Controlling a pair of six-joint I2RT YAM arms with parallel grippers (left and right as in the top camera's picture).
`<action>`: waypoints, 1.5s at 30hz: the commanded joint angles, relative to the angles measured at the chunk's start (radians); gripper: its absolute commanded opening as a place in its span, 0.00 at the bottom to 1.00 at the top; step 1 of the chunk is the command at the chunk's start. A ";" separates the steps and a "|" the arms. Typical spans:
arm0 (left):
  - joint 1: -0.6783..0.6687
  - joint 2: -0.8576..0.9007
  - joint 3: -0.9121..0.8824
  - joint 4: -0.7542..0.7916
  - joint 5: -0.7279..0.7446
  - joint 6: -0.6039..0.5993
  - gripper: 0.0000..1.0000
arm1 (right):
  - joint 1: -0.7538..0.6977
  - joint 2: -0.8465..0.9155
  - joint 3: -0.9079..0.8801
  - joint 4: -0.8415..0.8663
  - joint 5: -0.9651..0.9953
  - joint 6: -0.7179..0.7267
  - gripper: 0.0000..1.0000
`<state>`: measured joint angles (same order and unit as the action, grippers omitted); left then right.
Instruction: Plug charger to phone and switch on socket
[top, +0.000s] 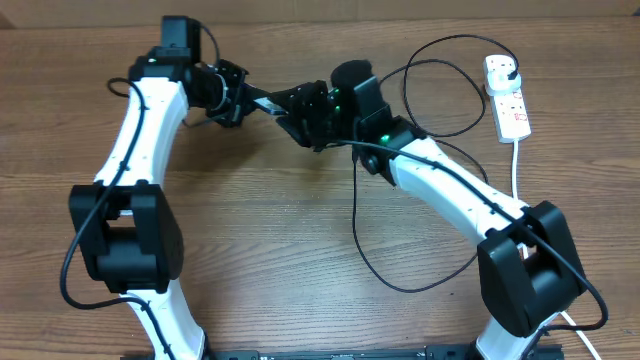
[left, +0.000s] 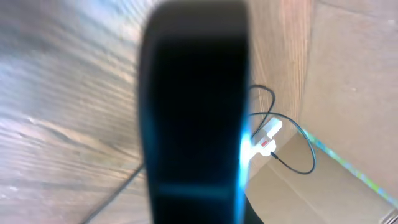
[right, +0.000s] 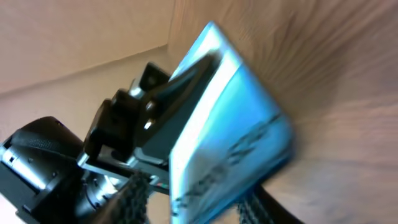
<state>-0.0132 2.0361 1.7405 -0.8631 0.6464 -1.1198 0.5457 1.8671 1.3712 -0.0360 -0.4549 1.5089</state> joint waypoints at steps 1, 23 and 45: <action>0.047 0.017 -0.015 -0.073 0.037 0.339 0.04 | -0.148 -0.061 0.045 -0.010 0.105 -0.351 0.47; 0.122 0.017 -0.015 -0.478 0.390 1.364 0.04 | -0.311 -0.061 0.045 -0.680 0.036 -1.231 0.56; 0.267 -0.140 0.319 -0.645 0.278 0.874 0.04 | -0.215 -0.056 0.171 -0.924 0.266 -1.222 0.40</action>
<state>0.2211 1.9945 2.0190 -1.5314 0.9009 -0.0586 0.3088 1.8370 1.4761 -0.9524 -0.2737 0.2909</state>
